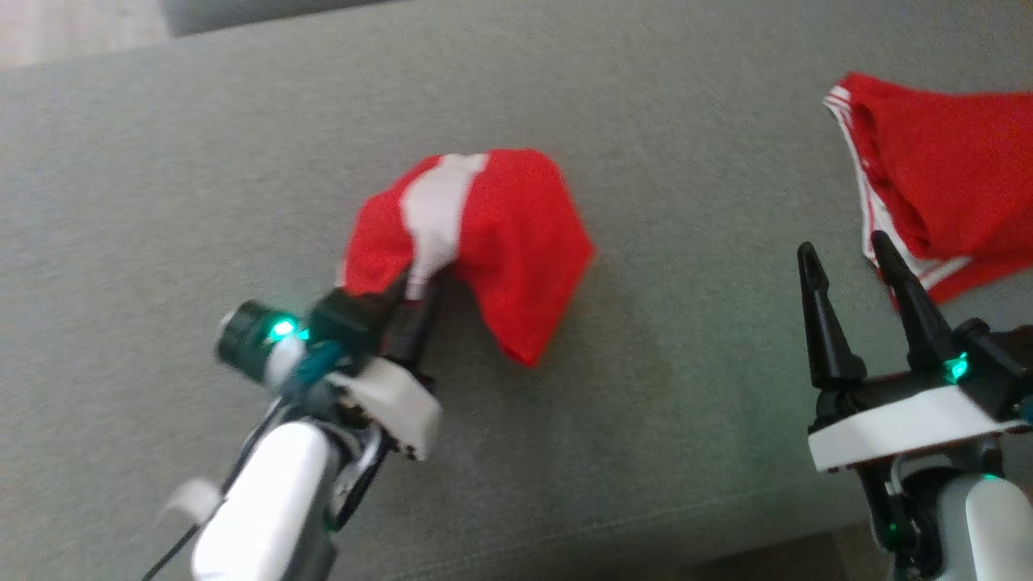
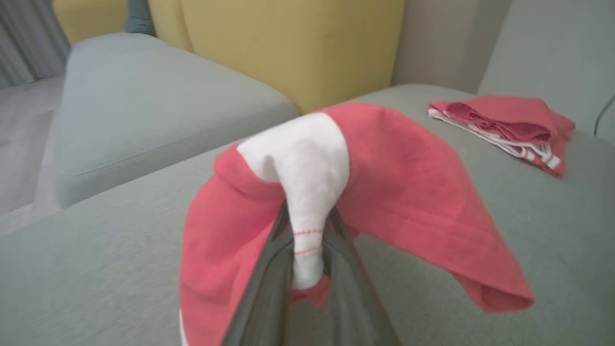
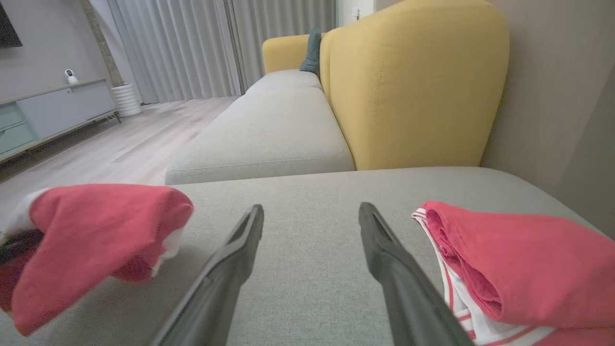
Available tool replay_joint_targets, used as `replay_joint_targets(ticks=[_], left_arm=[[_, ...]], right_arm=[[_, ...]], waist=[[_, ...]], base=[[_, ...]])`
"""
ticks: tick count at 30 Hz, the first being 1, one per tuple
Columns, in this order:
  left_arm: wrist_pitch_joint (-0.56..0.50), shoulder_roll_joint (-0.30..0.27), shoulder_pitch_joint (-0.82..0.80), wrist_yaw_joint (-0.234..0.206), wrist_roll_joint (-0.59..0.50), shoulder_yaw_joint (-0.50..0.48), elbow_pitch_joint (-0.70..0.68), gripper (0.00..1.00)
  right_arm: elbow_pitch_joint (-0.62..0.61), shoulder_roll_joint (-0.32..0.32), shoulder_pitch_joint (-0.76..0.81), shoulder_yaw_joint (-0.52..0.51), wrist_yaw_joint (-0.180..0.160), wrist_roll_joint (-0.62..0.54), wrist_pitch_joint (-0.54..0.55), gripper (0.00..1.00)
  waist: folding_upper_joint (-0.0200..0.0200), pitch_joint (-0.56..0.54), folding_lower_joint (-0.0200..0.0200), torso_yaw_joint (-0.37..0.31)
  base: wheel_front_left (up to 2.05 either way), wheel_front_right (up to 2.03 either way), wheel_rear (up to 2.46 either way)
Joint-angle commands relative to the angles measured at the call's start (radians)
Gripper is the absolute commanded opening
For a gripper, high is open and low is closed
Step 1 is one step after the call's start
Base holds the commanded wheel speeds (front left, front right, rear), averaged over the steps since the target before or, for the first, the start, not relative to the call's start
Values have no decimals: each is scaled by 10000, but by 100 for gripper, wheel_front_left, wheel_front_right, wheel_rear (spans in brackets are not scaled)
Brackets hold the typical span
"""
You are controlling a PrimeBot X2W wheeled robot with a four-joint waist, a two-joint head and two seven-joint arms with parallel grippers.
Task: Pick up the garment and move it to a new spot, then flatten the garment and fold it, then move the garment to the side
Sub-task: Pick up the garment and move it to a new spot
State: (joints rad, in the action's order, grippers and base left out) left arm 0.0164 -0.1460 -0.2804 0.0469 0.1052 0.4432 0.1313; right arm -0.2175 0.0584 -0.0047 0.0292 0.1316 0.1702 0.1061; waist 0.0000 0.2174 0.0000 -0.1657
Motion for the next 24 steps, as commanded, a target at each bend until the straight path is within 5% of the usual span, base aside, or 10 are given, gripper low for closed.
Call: replay_joint_targets(ticks=[1,10,11,12,24], left_arm=[[-108,1,-627,138,-160,-65,-37,0],[-51,-18,-1082,584,-463,1061,1993,0],[77,9,-1101,574,-451,1078,2114,41],[201,40,-1098,572,-436,1108,2219,100],[2060,471,-267,-151,389,624,1448,100]], right_arm=[[-309,-15,-409,203,-9,144,-170,100],[-1,-71,-341,179,-9,342,-483,100],[41,-73,-339,167,-9,344,-502,100],[85,-75,-340,169,-9,343,-510,100],[281,-79,-201,333,-9,28,-192,100]], waist=[[0,602,0,-644],[0,902,0,-1031],[0,876,0,-988],[0,824,0,-930],[0,-434,0,371]], base=[[0,0,0],[0,0,0],[0,0,0],[0,0,0],[0,0,0]])
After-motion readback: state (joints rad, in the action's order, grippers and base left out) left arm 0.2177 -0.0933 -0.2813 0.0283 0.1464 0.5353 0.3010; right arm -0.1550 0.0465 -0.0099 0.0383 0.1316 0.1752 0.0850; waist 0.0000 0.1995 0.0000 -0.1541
